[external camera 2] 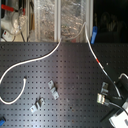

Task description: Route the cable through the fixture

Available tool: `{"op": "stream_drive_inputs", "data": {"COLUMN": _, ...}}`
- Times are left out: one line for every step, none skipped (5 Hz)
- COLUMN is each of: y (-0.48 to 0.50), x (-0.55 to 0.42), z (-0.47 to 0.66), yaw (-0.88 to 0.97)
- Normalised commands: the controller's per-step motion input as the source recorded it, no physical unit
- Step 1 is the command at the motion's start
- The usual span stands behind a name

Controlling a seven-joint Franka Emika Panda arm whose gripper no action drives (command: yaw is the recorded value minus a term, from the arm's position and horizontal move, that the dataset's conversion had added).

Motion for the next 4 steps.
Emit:
{"op": "stream_drive_inputs", "data": {"y": -0.009, "x": 0.007, "z": 0.00, "yaw": 0.00}}
{"op": "stream_drive_inputs", "data": {"y": 0.353, "x": -0.154, "z": 0.09, "yaw": 0.17}}
{"op": "stream_drive_inputs", "data": {"y": 0.341, "x": -0.003, "z": 0.28, "yaw": 0.46}}
{"op": "stream_drive_inputs", "data": {"y": 0.252, "x": 0.429, "z": 0.48, "yaw": 0.06}}
